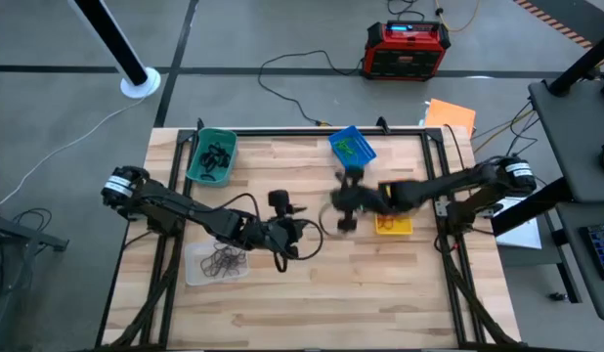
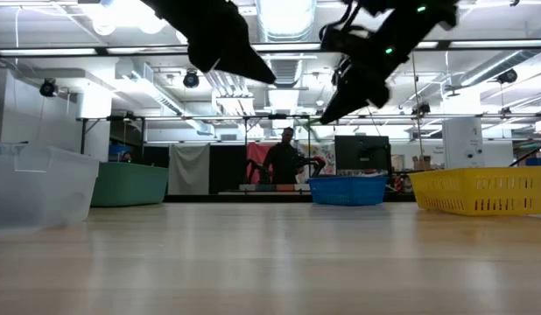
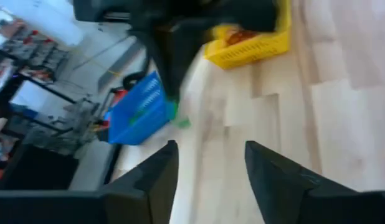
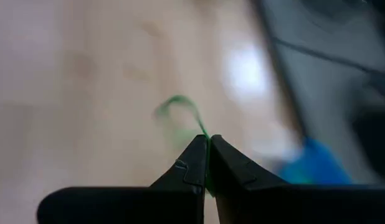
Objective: Sort rubber bands into baskets
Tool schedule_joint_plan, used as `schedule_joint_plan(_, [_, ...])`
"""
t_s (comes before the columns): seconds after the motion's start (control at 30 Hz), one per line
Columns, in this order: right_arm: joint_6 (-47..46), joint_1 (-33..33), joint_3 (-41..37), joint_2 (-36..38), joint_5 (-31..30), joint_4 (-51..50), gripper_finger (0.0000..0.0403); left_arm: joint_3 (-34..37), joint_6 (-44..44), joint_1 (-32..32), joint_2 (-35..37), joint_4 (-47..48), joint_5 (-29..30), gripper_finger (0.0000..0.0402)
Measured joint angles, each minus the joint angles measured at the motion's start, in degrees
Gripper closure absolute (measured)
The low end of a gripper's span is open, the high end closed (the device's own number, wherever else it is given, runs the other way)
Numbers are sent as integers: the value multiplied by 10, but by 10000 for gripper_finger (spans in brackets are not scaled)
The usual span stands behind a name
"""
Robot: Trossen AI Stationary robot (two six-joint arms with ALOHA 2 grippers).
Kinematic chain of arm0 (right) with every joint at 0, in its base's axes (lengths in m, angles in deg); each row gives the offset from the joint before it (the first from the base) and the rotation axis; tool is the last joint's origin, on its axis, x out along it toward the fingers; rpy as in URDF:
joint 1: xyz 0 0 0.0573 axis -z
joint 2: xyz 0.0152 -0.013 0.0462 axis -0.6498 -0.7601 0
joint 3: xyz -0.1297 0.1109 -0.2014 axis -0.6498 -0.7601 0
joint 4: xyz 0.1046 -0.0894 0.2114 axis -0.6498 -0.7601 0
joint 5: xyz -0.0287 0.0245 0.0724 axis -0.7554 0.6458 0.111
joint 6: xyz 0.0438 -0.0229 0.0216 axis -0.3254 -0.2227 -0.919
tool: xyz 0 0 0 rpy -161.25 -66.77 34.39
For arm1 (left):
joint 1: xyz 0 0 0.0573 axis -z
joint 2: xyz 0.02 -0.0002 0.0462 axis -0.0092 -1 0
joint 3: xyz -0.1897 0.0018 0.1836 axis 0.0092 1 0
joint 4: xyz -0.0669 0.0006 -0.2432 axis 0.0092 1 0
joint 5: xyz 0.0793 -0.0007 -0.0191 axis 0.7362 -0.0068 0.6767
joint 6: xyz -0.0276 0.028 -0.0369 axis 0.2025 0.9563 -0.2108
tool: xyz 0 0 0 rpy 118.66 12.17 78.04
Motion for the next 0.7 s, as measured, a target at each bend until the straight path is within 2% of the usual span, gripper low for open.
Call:
schedule_joint_plan(0.07, [22,46,28,3,-40,-52,394,0,3,0,12,3,14,225])
schedule_joint_plan(0.13, [41,104,50,3,-42,-77,394,0,0,-1,22,2,23,220])
schedule_joint_plan(0.23, [58,195,66,-3,-3,-89,394,0,-22,-1,27,19,25,219])
schedule_joint_plan(0.33, [37,285,77,-19,43,-89,394,0,-39,-1,29,33,27,222])
schedule_joint_plan(0.43, [5,357,86,-41,123,-88,393,0,-45,-1,22,36,29,225])
schedule_joint_plan(0.53, [-28,404,95,-68,206,-89,388,0,-45,-1,13,36,29,226])
schedule_joint_plan(0.7, [-60,434,112,-108,216,-90,368,0,-51,-1,-3,37,28,226])
